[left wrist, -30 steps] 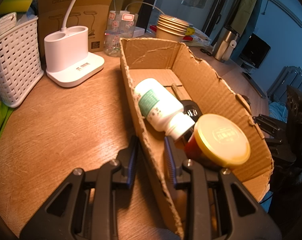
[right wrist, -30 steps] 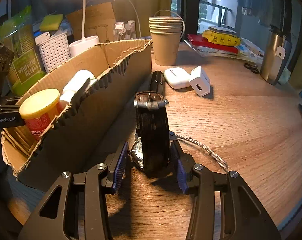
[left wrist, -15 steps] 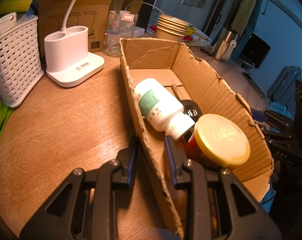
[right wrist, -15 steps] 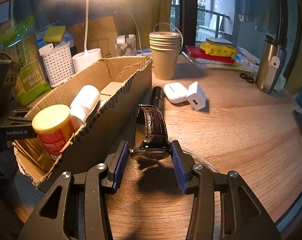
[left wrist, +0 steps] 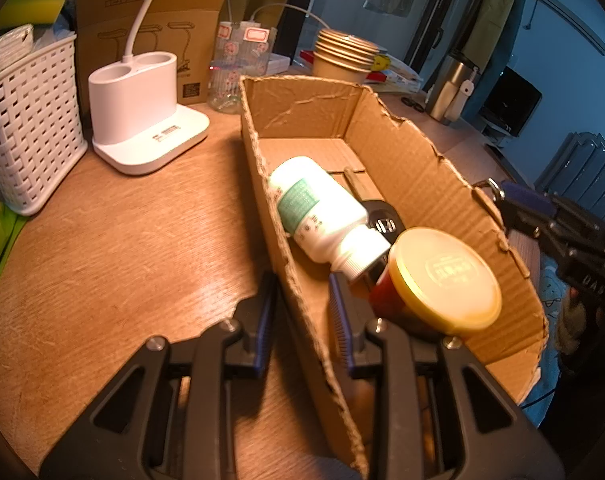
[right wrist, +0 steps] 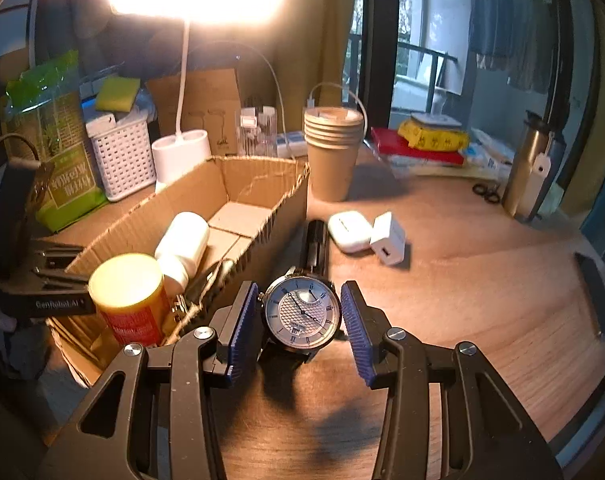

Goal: Organize rigid objects
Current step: 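Lift the wristwatch by its strap with the right tool, then lower the wristwatch into the box beside the pill bottle and open the right tool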

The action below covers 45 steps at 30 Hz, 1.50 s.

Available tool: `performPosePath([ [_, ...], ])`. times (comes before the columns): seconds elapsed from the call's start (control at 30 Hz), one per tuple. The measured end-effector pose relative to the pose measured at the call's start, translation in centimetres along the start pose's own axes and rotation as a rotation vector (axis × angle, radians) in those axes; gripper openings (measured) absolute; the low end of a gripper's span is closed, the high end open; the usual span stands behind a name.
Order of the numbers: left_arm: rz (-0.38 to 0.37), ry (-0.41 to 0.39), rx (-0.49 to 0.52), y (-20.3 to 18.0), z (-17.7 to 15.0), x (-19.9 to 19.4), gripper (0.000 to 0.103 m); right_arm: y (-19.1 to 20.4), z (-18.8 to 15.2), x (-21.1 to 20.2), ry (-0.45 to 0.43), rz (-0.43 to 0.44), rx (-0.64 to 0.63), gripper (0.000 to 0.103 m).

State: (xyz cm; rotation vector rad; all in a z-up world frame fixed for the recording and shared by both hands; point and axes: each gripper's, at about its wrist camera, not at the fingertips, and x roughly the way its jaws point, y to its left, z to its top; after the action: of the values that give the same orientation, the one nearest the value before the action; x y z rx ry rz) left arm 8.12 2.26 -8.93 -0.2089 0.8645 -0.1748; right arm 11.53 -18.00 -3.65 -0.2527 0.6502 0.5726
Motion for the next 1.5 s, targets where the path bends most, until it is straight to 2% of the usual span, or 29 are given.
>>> performPosePath([
  [0.47, 0.000, 0.000, 0.000, 0.0, 0.0, 0.0, 0.029, 1.0, 2.5, -1.7, -0.078, -0.018, -0.039, 0.045],
  [0.7, 0.000, 0.000, -0.001, -0.1, 0.0, 0.1, 0.029, 2.2, 3.5, -1.7, -0.097, -0.046, -0.079, 0.045],
  [0.97, 0.000, 0.000, -0.001, 0.0, 0.0, 0.1, 0.029, 1.5, 3.8, -1.9, -0.112, -0.060, -0.055, 0.045],
  [1.23, 0.000, 0.000, -0.001, 0.0, 0.0, 0.1, 0.029, 2.2, 4.7, -2.5, -0.143, -0.087, -0.085, 0.045],
  [1.5, 0.000, 0.000, -0.001, -0.1, 0.0, 0.1, 0.029, 3.4, 5.9, -3.1, -0.157, -0.071, -0.114, 0.045],
])
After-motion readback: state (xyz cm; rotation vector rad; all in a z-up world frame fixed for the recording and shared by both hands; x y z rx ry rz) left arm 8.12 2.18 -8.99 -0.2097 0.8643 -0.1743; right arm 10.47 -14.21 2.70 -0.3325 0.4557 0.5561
